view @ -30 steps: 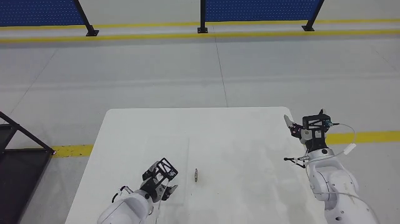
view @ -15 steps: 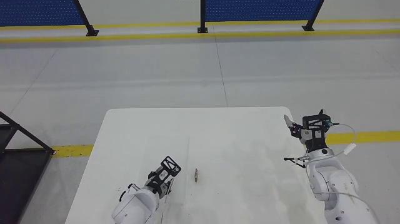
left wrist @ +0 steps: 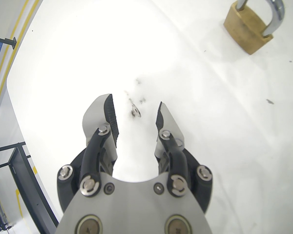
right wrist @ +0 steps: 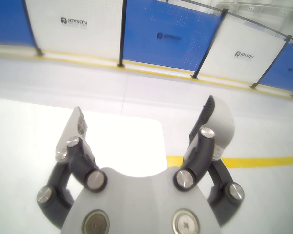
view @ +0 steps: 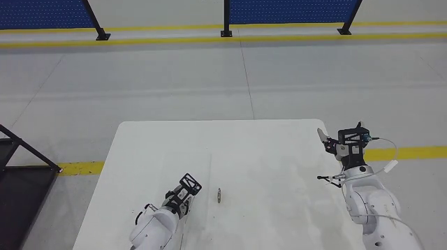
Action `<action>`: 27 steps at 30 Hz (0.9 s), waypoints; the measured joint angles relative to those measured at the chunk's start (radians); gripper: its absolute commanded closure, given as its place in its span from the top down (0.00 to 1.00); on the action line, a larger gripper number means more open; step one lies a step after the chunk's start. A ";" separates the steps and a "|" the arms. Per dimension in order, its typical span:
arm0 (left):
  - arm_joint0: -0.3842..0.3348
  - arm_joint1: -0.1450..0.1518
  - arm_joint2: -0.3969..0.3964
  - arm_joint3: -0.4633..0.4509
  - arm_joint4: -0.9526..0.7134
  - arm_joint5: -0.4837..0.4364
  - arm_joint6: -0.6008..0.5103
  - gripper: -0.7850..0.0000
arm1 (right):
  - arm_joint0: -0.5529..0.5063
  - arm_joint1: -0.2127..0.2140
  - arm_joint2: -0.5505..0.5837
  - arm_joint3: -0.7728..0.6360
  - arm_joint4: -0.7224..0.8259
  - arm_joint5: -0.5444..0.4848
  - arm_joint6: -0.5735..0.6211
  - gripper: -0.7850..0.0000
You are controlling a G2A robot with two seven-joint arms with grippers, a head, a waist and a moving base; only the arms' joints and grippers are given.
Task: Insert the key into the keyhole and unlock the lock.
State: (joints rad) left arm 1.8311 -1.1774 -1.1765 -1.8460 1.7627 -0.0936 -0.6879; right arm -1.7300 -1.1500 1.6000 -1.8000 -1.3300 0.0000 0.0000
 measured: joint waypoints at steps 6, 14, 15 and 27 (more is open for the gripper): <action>-0.009 -0.002 -0.001 0.012 -0.005 0.002 -0.003 0.44 | 0.000 0.000 0.000 0.000 0.000 0.000 0.000 1.00; -0.015 -0.004 -0.002 0.025 -0.011 -0.004 -0.005 0.30 | 0.000 0.000 0.000 0.000 0.000 0.000 0.000 1.00; -0.016 -0.004 -0.001 0.026 -0.011 -0.004 -0.005 0.30 | 0.000 0.000 0.000 0.000 0.000 0.000 0.000 1.00; -0.019 -0.006 -0.003 0.030 -0.012 -0.006 -0.005 0.14 | 0.000 0.000 0.000 0.000 0.000 0.000 0.000 1.00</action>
State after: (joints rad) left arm 1.8120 -1.1831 -1.1798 -1.8159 1.7508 -0.0999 -0.6927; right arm -1.7300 -1.1500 1.6000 -1.8000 -1.3300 0.0000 0.0000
